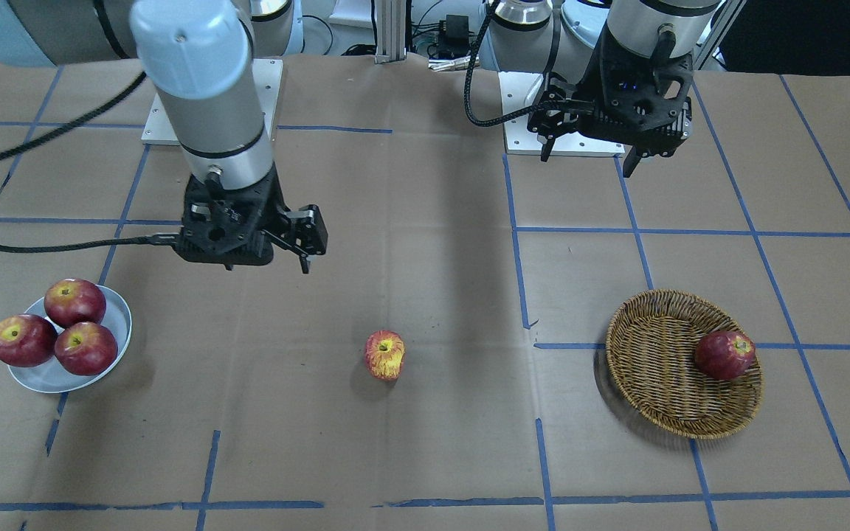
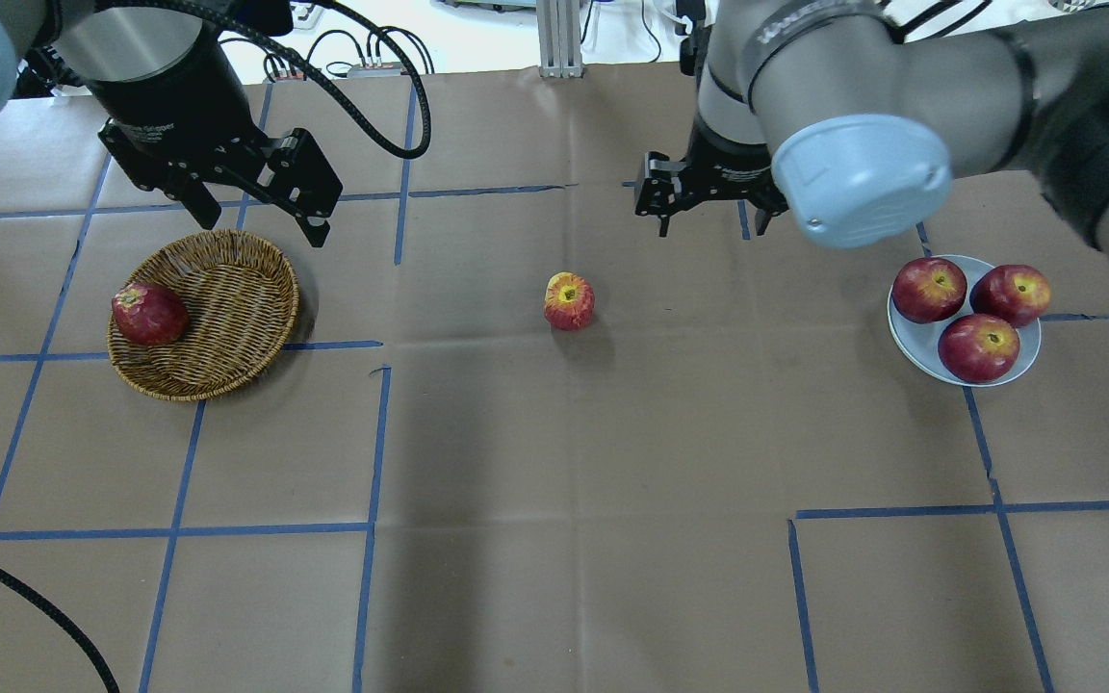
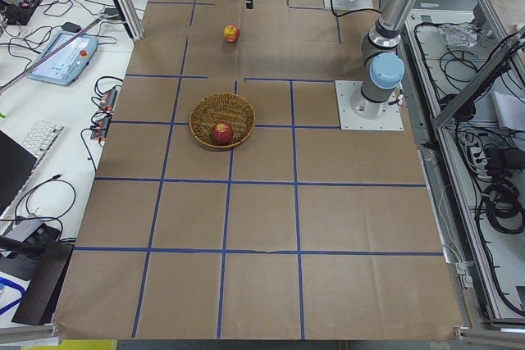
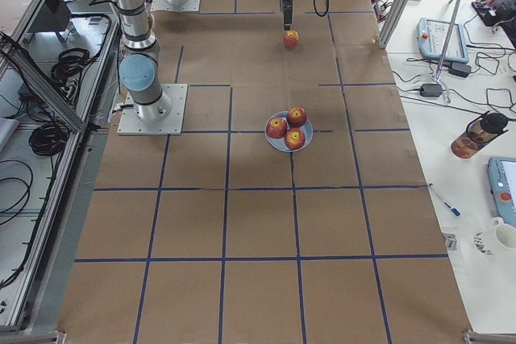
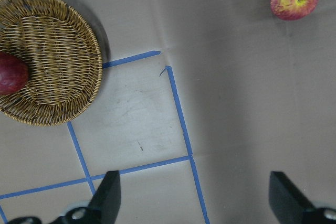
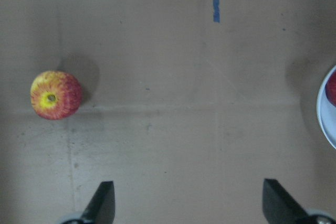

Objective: Transfer apple from basket to plate
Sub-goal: 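Reach the right gripper to the apple on the table and grasp it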

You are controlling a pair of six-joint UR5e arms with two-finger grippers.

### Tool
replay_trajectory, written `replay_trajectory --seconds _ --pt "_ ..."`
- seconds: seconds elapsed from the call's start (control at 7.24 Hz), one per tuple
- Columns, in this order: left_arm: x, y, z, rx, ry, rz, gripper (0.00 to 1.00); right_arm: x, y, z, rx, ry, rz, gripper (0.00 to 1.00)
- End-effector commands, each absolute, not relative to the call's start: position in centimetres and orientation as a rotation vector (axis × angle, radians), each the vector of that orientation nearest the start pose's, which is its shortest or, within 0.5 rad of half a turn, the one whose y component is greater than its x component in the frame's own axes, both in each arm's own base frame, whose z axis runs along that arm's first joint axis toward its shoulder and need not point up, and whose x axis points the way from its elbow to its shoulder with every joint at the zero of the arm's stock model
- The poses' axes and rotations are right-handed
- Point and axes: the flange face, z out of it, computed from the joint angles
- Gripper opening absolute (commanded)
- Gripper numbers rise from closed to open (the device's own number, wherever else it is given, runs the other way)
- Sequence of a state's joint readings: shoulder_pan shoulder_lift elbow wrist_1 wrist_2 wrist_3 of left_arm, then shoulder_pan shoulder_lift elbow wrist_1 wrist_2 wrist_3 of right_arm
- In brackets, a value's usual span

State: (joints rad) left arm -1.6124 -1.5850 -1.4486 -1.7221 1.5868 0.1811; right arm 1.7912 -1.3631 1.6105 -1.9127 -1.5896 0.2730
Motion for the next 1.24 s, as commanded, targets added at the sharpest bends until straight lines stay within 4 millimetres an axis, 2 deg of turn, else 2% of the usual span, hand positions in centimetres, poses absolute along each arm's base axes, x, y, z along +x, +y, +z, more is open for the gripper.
replay_trajectory --seconds 0.0,0.28,0.41,0.55,1.11 --pt "-15.0 -48.7 52.4 0.35 3.108 0.074 0.99 32.6 -54.4 32.4 0.114 3.109 -0.187 1.0" --pt "-15.0 -48.9 52.1 0.353 3.108 0.081 0.99 36.9 -54.7 26.2 0.093 3.1 -0.204 1.0" --pt "-15.0 -49.1 52.0 0.36 3.107 0.083 0.99 38.3 -54.7 23.5 0.06 3.093 -0.22 1.0" --pt "-15.0 -49.1 52.0 0.369 3.106 0.083 0.99 38.6 -55.0 21.2 0.041 3.093 -0.217 1.0" --pt "-14.8 -49.2 51.9 0.365 3.107 0.086 0.99 38.2 -54.8 17.7 -0.011 3.092 -0.24 1.0"
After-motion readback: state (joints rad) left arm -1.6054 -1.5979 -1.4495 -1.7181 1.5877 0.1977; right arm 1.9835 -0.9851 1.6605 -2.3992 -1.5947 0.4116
